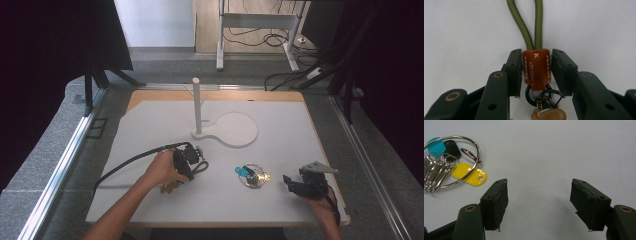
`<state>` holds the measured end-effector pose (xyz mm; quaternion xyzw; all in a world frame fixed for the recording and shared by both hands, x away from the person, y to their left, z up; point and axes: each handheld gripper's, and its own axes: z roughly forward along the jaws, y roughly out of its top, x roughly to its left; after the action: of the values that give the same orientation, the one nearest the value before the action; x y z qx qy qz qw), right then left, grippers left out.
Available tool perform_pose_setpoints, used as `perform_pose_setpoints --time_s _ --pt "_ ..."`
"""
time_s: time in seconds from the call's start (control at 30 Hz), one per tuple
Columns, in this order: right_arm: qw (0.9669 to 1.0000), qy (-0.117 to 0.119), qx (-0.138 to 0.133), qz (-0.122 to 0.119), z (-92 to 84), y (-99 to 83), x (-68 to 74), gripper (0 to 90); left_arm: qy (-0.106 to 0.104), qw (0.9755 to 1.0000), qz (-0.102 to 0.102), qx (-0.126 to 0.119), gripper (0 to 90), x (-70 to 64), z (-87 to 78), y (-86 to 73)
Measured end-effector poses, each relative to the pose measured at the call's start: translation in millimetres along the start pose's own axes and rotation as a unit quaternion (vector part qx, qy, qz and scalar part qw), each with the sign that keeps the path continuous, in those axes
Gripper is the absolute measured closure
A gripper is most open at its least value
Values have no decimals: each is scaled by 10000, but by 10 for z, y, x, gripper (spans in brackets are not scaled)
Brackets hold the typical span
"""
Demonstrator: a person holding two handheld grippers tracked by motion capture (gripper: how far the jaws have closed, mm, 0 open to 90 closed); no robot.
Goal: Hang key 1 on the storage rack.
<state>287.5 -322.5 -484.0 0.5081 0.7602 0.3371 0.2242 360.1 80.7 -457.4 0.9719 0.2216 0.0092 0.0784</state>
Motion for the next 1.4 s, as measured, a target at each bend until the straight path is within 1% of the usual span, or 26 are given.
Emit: perform_pose_setpoints --time_s 0.13,0.17,0.23,0.4,0.5,0.6,0.67,0.73,0.8,0.83,0.9,0.93,0.97,1.0,1.13,1.17,1.37,1.4 --pt "10000 -19 12 -22 3 0 7 304 -25 10000 -11 -20 663 -9 -6 -7" --pt "10000 -27 18 -21 5 0 8 304 -38 10000 -50 -25 665 -12 -5 -9" --pt "10000 -33 32 -20 11 -1 12 304 -35 10000 -39 -25 667 -1 -6 -8" --pt "10000 -46 53 -14 12 -6 4 304 -176 9996 -129 -152 673 51 -21 -54" --pt "10000 -63 32 1 7 -9 -11 306 -189 9992 -216 -289 673 96 -76 -111" --pt "10000 -76 24 14 0 -8 -20 306 -371 9973 -260 -574 673 130 -175 -174" --pt "10000 -73 17 21 -3 -7 -18 307 -389 9962 -302 -713 673 150 -244 -224" --pt "10000 -63 11 24 -5 -5 -16 307 -467 9944 -349 -877 673 181 -316 -281" --pt "10000 -60 7 15 -5 -6 -12 306 -437 9936 -350 -981 673 196 -383 -324" --pt "10000 -59 9 11 -5 -6 -12 306 -483 9918 -385 -1121 673 206 -434 -354" --pt "10000 -64 8 12 -7 -6 -13 306 -580 9889 -410 -1304 673 230 -524 -402" --pt "10000 -78 -4 24 -7 -7 -14 306 -593 9883 -395 -1348 673 248 -573 -426" --pt "10000 -71 6 35 -11 -6 -17 307 -612 9872 -403 -1417 673 266 -617 -452" --pt "10000 -77 2 41 -13 -7 -20 306 -645 9850 -459 -1531 673 279 -654 -476" --pt "9999 -87 -10 52 -20 -9 -31 307 -729 9795 -540 -1801 673 337 -800 -569" --pt "9999 -96 -19 61 -20 -10 -30 307 -724 9791 -508 -1831 673 357 -831 -592" --pt "9999 -95 -21 60 -19 -10 -31 307 -751 9739 -547 -2072 673 416 -965 -670" --pt "9999 -90 -16 60 -20 -10 -32 307 -749 9734 -559 -2090 673 422 -982 -676"
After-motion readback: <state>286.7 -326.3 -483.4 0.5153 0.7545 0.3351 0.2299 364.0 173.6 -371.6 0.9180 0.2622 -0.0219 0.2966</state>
